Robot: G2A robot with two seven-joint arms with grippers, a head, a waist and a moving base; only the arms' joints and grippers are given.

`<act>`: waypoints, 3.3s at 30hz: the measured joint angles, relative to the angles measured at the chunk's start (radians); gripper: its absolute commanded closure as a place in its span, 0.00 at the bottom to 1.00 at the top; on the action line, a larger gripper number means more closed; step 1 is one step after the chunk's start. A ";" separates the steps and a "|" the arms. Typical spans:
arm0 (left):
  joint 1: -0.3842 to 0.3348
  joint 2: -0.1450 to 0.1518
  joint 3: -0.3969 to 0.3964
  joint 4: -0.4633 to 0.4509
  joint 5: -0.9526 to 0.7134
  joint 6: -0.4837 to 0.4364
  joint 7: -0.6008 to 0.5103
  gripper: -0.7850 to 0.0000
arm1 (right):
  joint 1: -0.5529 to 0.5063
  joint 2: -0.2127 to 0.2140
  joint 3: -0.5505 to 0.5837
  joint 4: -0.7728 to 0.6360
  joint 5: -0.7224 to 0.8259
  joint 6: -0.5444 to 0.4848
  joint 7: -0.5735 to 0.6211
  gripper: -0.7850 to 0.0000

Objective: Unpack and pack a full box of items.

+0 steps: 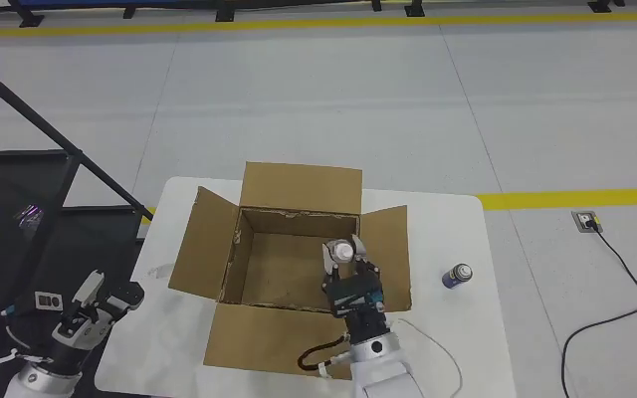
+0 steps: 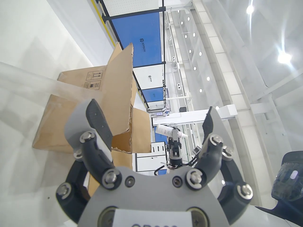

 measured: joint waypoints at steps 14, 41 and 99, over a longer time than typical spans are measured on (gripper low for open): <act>0.013 -0.006 0.020 -0.032 0.024 0.010 0.004 0.00 | 0.419 -0.149 -0.166 0.594 0.273 0.167 0.065 1.00; -0.041 -0.004 0.059 -0.045 0.095 0.063 0.016 0.00 | 0.578 -0.218 -0.167 0.972 0.445 -0.038 -0.053 1.00; -0.022 -0.014 0.071 -0.095 0.120 0.067 0.047 0.00 | 0.477 -0.280 -0.136 0.813 0.178 -0.075 -0.114 0.00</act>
